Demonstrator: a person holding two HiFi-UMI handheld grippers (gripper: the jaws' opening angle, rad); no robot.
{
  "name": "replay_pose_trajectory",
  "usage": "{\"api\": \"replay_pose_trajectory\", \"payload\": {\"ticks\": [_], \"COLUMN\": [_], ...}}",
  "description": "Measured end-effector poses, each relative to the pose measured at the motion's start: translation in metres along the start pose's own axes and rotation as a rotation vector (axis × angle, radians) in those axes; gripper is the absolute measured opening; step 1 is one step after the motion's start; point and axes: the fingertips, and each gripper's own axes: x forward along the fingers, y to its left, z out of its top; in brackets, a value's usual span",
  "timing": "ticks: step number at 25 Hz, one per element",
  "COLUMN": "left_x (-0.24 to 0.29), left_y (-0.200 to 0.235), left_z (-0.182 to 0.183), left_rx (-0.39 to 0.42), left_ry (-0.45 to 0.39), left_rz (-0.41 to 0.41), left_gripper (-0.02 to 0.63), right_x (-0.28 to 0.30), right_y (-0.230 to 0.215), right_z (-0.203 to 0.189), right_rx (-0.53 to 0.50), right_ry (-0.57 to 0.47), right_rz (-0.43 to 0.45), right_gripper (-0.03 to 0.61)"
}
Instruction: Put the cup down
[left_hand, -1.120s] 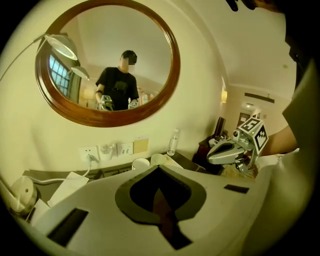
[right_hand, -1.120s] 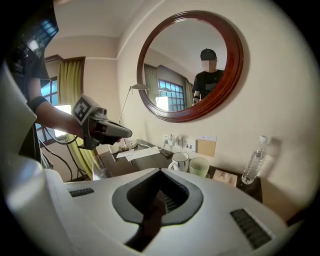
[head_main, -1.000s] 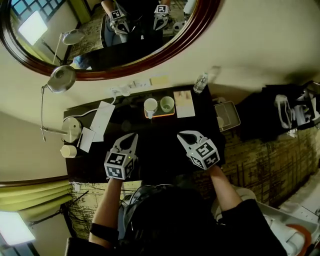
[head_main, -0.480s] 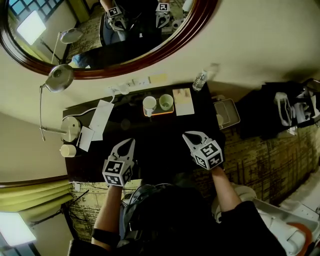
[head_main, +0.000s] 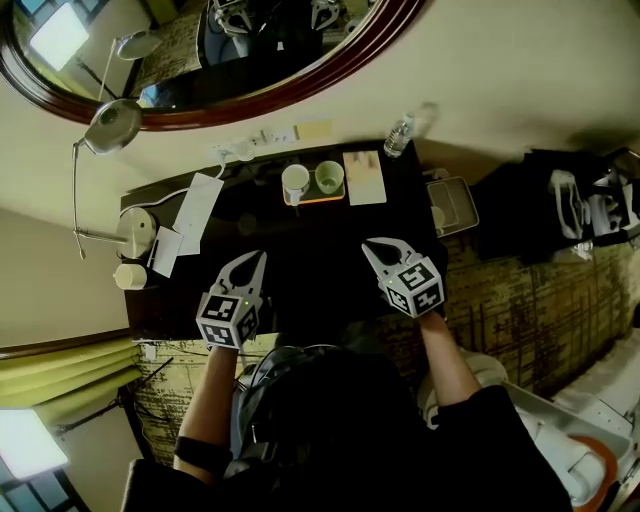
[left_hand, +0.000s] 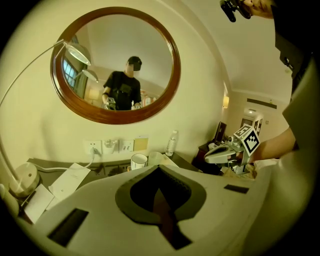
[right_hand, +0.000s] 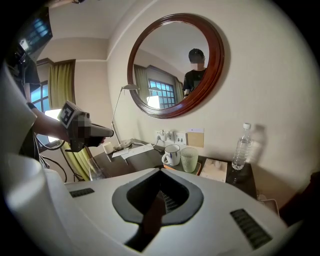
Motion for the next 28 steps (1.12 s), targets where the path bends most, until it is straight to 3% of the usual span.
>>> {"api": "replay_pose_trajectory", "payload": {"ticks": [28], "left_x": [0.01], "left_y": [0.002], "left_z": [-0.005], "left_rx": [-0.009], "left_ry": [0.014], "left_rz": [-0.038], "left_gripper": [-0.014], "right_x": [0.015], "right_y": [0.001], "right_z": [-0.003], "right_rx": [-0.026], "right_ry": [0.042], "right_rz": [0.025], "right_gripper": [0.014]}}
